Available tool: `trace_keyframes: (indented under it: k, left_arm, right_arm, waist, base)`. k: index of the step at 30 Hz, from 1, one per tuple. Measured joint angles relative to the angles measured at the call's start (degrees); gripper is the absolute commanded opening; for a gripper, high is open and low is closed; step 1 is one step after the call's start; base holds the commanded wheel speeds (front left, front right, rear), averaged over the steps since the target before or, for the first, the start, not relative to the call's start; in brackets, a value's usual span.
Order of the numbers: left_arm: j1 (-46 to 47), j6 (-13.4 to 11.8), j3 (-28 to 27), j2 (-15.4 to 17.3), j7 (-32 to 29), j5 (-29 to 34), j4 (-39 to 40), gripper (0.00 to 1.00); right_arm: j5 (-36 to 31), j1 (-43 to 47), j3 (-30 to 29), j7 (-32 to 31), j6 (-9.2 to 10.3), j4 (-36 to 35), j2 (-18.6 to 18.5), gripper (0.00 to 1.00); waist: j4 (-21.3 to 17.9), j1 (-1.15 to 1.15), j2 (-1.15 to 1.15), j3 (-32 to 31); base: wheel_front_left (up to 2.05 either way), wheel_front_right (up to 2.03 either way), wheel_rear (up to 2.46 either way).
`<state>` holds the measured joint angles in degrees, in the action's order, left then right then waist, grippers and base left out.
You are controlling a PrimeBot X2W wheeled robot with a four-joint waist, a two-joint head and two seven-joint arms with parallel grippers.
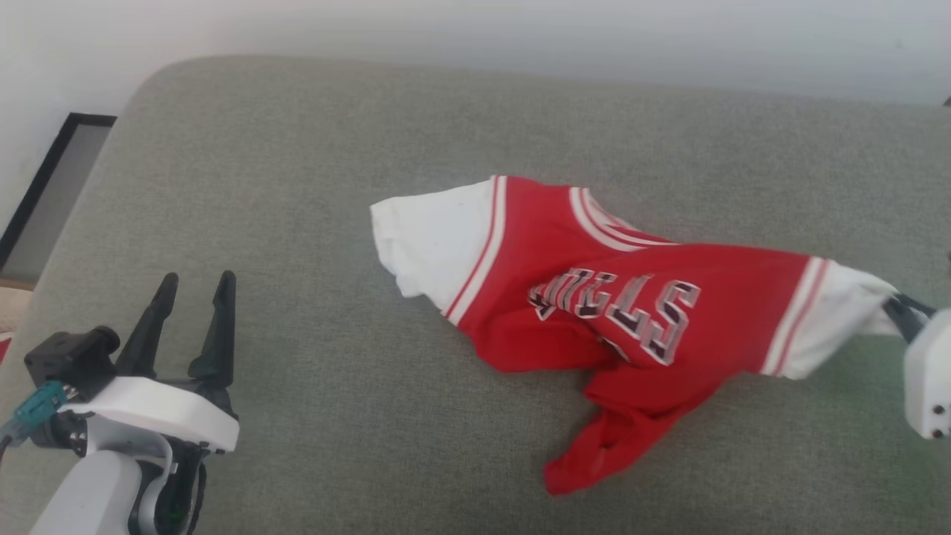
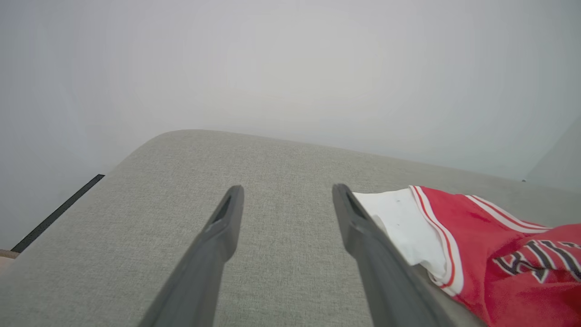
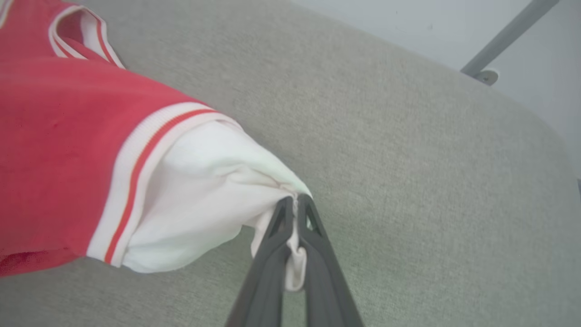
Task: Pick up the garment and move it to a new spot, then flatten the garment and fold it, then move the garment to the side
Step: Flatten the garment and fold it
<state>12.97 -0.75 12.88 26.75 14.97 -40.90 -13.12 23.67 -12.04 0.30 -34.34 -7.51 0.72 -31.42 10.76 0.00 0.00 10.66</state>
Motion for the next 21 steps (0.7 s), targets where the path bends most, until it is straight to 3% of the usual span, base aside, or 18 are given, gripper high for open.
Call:
trace_keyframes:
  k: [5,11,12,13,15,21]
  left_arm:
    - [1.0,0.1,0.6,-0.2,0.0,0.1,-0.1,1.00]
    - [2.7,0.6,1.3,-0.2,-0.4,0.2,-1.3,1.00]
    - [2.9,0.8,1.4,-0.2,-0.5,0.2,-1.6,1.00]
    - [3.1,0.9,1.5,-0.2,-0.5,0.2,-1.8,1.00]
    - [3.5,0.9,1.6,-0.1,-0.7,0.4,-2.0,1.00]
    - [3.9,0.8,2.0,1.0,-2.2,0.7,-1.9,1.00]
  right_arm:
    - [0.5,1.4,-1.9,1.5,0.01,5.3,0.4,0.00]
    - [2.7,-1.7,0.6,3.7,0.00,15.2,1.6,0.00]
    - [2.8,-2.6,1.6,3.9,0.02,16.6,1.7,0.05]
    - [3.0,-3.4,2.4,4.1,0.02,17.6,1.6,0.34]
    - [4.0,-4.9,3.3,4.3,0.02,19.5,1.8,1.00]
    - [6.3,-7.2,5.9,2.9,0.02,21.8,1.3,1.00]
  waist:
    - [-0.1,0.00,0.00,1.2]
    - [0.5,0.00,0.00,2.4]
    - [0.6,0.00,0.00,2.5]
    - [0.6,0.00,0.00,2.5]
    - [0.5,0.00,0.00,2.4]
    - [-0.6,0.00,0.00,1.5]
  base:
    - [0.00,0.00,0.00]
    - [0.00,0.00,0.00]
    - [0.00,0.00,0.00]
    - [0.00,0.00,0.00]
    - [0.00,0.00,0.00]
    - [0.00,0.00,0.00]
